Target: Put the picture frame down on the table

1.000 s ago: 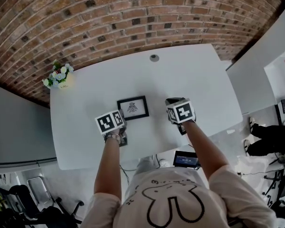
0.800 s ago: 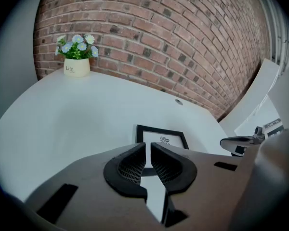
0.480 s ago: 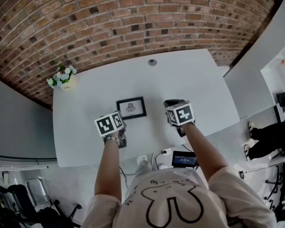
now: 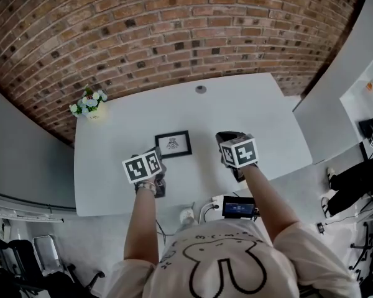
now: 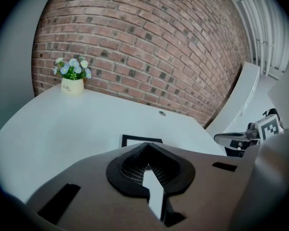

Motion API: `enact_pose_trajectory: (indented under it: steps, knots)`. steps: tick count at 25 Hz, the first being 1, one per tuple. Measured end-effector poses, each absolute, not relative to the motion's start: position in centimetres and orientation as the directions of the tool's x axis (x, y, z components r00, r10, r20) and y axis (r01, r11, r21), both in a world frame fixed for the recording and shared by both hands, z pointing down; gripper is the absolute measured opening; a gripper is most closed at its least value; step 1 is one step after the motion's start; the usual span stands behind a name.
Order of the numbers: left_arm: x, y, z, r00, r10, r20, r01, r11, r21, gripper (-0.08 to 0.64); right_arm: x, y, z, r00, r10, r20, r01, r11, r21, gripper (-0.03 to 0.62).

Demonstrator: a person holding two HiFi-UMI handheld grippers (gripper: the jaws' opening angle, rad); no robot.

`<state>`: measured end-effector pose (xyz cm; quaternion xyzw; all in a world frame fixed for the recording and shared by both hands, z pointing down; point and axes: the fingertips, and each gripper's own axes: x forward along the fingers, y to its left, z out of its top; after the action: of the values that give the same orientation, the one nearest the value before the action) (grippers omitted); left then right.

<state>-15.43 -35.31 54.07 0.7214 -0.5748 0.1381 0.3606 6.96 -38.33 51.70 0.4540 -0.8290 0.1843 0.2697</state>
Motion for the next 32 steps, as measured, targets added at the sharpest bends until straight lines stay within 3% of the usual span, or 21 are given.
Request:
enact_pose_trajectory:
  steps: [17, 22, 32]
  knots:
    - [-15.4, -34.5, 45.1, 0.274, -0.881, 0.387, -0.958, -0.214, 0.191, 0.012, 6.7, -36.6, 44.0, -0.467, -0.753, 0.463, -0.827, 0.557, 0.072, 0.018]
    - [-15.3, -34.5, 42.7, 0.274, -0.913, 0.302, -0.960, -0.243, 0.137, 0.012, 6.9, -36.1, 43.1, -0.472, -0.776, 0.419, -0.845, 0.534, 0.036, 0.018]
    - [-14.9, -34.1, 37.0, 0.297, -0.947, 0.123, -0.954, -0.298, 0.009, 0.012, 5.9, -34.8, 37.7, -0.526, -0.820, 0.225, -0.818, 0.560, 0.131, 0.018]
